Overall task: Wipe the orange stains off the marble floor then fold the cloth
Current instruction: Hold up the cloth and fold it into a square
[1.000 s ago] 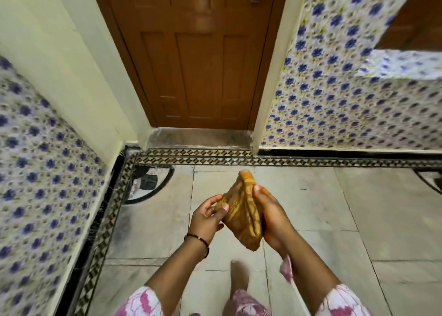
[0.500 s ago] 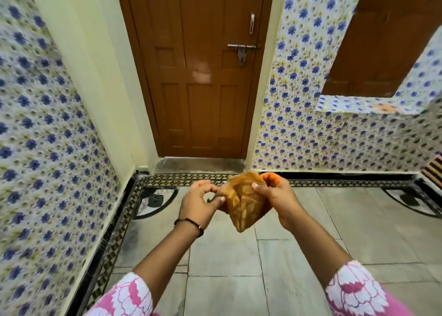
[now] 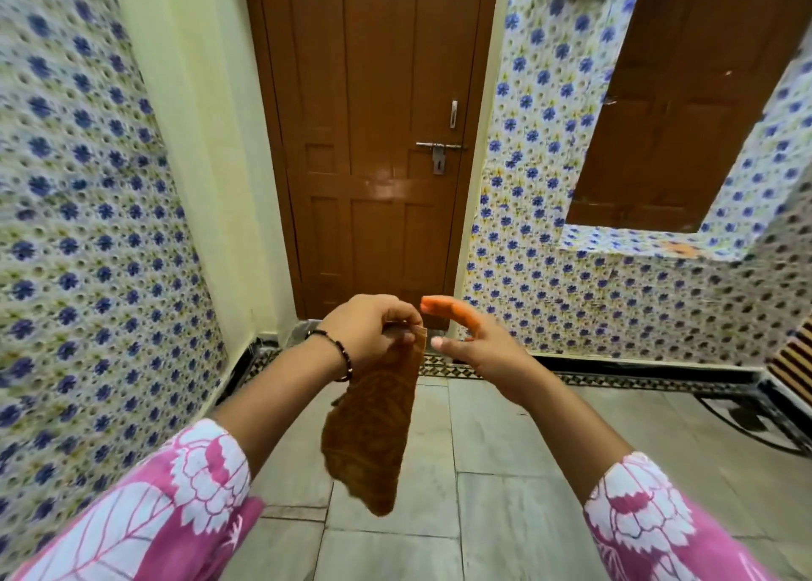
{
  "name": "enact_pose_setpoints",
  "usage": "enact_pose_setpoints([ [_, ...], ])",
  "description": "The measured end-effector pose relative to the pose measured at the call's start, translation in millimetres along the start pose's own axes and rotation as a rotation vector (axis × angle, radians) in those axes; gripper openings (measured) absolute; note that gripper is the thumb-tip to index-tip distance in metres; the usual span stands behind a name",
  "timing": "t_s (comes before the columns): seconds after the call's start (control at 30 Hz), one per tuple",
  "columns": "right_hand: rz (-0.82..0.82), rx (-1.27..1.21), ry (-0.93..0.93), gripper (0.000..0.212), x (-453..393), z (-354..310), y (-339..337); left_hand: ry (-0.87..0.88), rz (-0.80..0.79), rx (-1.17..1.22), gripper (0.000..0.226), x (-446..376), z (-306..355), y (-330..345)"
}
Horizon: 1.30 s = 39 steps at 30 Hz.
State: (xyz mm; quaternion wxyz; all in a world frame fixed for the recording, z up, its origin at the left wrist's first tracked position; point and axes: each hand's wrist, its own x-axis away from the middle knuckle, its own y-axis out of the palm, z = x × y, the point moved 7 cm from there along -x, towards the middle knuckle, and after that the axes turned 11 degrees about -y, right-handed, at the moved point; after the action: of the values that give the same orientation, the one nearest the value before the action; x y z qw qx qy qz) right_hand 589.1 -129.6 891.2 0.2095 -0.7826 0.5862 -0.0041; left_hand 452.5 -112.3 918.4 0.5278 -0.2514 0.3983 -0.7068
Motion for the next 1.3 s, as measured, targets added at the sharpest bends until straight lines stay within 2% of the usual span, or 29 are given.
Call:
enact_pose_setpoints([
  [0.2,-0.111,-0.125,0.013,0.029,17.2,-16.1,14.4,0.122,0.054,-0.120,0.021,29.0,18.1,-13.3],
  [0.37,-0.212,-0.053,0.102,0.016,36.6,-6.8,27.4,0.222,0.154,-0.150,0.016,43.9,25.3,-26.3],
  [0.5,-0.251,0.105,0.170,0.028,46.6,2.4,25.8,0.333,0.218,-0.219,0.013,51.1,28.9,-44.2],
  [0.57,-0.263,0.200,0.210,0.020,49.2,6.9,19.2,0.368,0.231,-0.285,0.013,54.7,23.1,-51.3],
  [0.67,-0.227,0.279,0.222,0.006,48.0,1.5,4.7,0.391,0.243,-0.367,0.012,58.6,10.1,-60.1],
  [0.8,-0.077,0.365,0.151,0.006,35.0,-25.0,-17.3,0.286,0.269,-0.410,0.021,55.8,-12.5,-79.7],
  [0.93,0.226,0.075,0.070,0.005,24.0,-42.7,-34.3,0.179,0.416,-0.423,0.027,57.6,-31.8,-105.3],
  [1.03,0.384,-0.164,0.041,0.009,23.0,-46.2,-40.9,0.030,0.453,-0.180,0.027,58.1,-47.9,-117.2],
  [1.1,0.426,-0.235,0.046,0.009,23.8,-45.1,-41.1,-0.060,0.376,0.185,0.028,55.5,-63.1,-116.2],
  [1.17,0.446,-0.289,0.064,0.010,26.1,-42.4,-39.6,-0.078,0.253,0.604,0.027,54.3,-71.9,-108.4],
  [1.2,0.456,-0.320,0.069,0.011,26.3,-40.9,-39.3,-0.077,0.203,0.737,0.024,53.8,-74.2,-104.6],
  [1.3,0.493,-0.396,0.100,0.010,26.4,-36.3,-39.7,-0.097,0.112,0.898,0.014,47.3,-75.6,-92.7],
])
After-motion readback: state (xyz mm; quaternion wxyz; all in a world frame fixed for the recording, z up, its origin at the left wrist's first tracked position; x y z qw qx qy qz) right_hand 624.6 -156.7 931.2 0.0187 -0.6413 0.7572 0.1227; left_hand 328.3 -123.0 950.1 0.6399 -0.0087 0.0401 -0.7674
